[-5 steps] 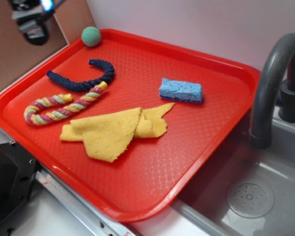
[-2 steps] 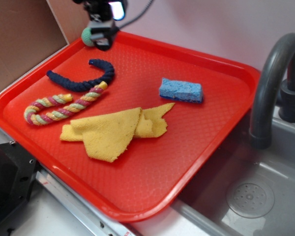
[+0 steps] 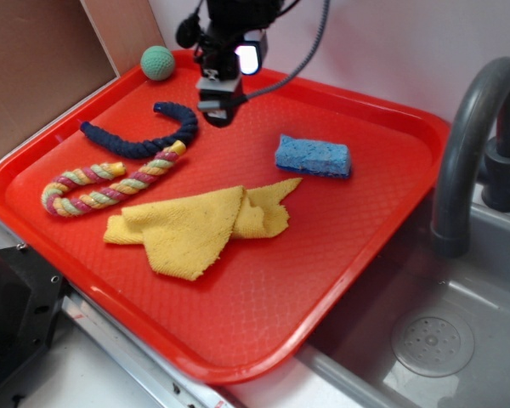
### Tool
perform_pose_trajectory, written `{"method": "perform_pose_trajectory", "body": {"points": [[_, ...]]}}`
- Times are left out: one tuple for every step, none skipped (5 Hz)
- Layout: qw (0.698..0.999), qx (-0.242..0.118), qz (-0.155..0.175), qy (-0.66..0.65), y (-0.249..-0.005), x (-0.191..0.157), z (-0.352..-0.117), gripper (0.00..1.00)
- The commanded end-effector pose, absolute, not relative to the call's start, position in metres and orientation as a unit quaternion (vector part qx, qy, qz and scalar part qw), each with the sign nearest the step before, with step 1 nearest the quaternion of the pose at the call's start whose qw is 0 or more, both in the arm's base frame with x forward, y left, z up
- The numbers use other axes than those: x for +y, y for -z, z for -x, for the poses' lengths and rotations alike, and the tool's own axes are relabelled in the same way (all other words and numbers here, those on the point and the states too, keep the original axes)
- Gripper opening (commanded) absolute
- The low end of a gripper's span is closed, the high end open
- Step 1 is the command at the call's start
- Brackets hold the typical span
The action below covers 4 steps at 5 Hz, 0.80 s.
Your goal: Grab the blue sponge.
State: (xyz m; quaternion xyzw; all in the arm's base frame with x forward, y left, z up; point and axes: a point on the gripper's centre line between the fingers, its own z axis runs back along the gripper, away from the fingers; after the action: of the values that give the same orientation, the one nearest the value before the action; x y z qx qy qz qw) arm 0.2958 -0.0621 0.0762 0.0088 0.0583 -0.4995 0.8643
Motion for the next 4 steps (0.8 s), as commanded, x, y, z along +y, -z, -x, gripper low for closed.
{"method": "perform_pose_trajectory", "body": {"points": [[0.840, 0.027, -0.009, 0.541, -0.065, -0.104, -0.303, 1.00], [0.830, 0.046, -0.009, 0.556, -0.053, -0.118, -0.303, 1.00], [0.819, 0.059, -0.002, 0.571, -0.037, -0.123, -0.303, 1.00], [0.816, 0.086, -0.029, 0.570, -0.026, -0.127, -0.301, 0.79]]}}
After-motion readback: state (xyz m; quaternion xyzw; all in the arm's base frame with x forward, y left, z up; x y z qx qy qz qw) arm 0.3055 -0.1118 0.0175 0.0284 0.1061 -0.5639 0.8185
